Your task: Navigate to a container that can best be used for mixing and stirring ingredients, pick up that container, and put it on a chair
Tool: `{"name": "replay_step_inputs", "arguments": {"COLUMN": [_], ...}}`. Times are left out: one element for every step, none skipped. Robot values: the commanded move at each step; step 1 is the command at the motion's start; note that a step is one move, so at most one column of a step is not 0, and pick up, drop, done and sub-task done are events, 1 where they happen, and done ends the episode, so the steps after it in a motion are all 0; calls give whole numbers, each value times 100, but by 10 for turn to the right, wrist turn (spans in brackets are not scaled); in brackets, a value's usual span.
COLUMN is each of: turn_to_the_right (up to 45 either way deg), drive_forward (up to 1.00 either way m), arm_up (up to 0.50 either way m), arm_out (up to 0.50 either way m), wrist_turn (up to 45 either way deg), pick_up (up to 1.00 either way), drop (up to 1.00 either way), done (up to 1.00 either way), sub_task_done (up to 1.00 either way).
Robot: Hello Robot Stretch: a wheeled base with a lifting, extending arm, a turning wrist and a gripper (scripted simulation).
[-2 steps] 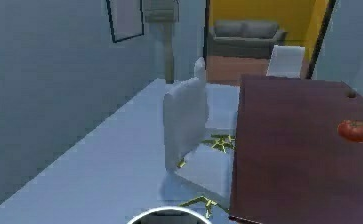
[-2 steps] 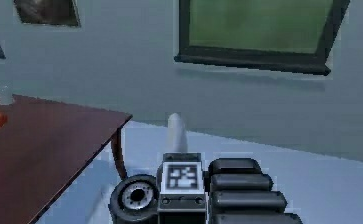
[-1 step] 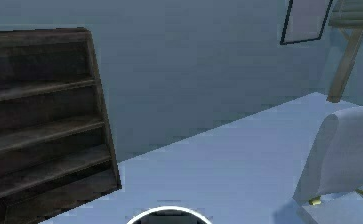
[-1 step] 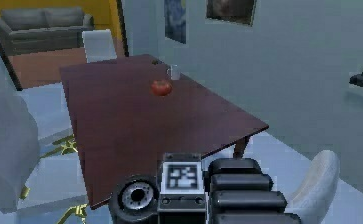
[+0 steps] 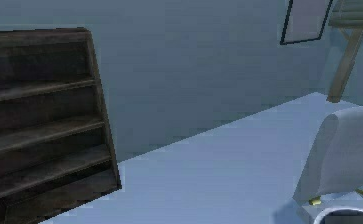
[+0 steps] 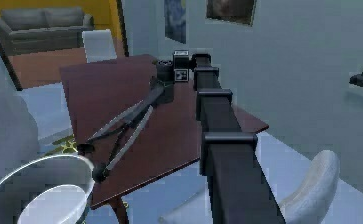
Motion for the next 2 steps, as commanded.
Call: {"name": "replay_step_inputs", "arguments": {"turn_to_the_right": [0, 0], "drive_forward": [0, 0], "arm_up": [0, 0], "arm_out": [0, 0], "wrist_turn": [450, 450], "pick_up": [0, 0], "drop": [0, 0], "done": [0, 0], "sub_task_done": [0, 0]}}
